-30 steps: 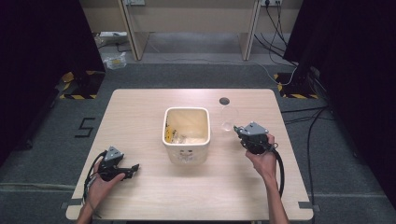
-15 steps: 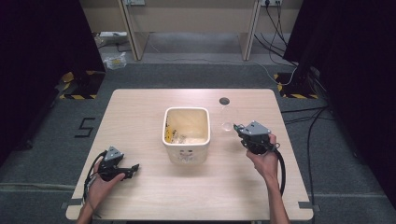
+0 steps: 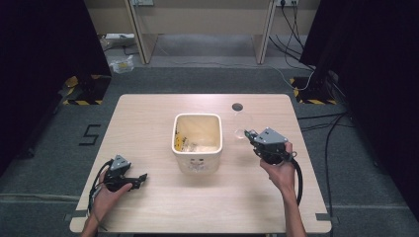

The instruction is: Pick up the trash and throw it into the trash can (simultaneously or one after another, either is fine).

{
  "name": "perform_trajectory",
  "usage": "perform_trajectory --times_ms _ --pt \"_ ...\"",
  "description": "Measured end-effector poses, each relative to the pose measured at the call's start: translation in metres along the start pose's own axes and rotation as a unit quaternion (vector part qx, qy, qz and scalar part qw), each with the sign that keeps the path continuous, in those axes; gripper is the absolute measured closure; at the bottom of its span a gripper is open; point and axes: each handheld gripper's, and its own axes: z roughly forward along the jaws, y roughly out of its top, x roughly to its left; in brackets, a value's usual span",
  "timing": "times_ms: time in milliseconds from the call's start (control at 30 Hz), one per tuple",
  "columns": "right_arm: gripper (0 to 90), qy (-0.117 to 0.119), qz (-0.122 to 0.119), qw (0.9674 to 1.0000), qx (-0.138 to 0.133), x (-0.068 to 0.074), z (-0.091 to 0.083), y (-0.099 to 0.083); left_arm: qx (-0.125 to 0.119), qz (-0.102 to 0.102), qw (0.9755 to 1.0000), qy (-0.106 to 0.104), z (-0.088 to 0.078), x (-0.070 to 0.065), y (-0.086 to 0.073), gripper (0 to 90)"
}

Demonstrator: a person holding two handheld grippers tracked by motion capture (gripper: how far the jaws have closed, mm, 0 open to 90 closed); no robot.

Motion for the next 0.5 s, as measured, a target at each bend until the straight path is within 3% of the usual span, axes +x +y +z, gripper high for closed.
perform_trajectory --times_ms 500 --pt "82.8 0.007 -0.022 0.9996 -0.018 0.008 -0.014 0.016 0.0 0.0 1.0 0.0 0.0 0.0 0.0 14.0"
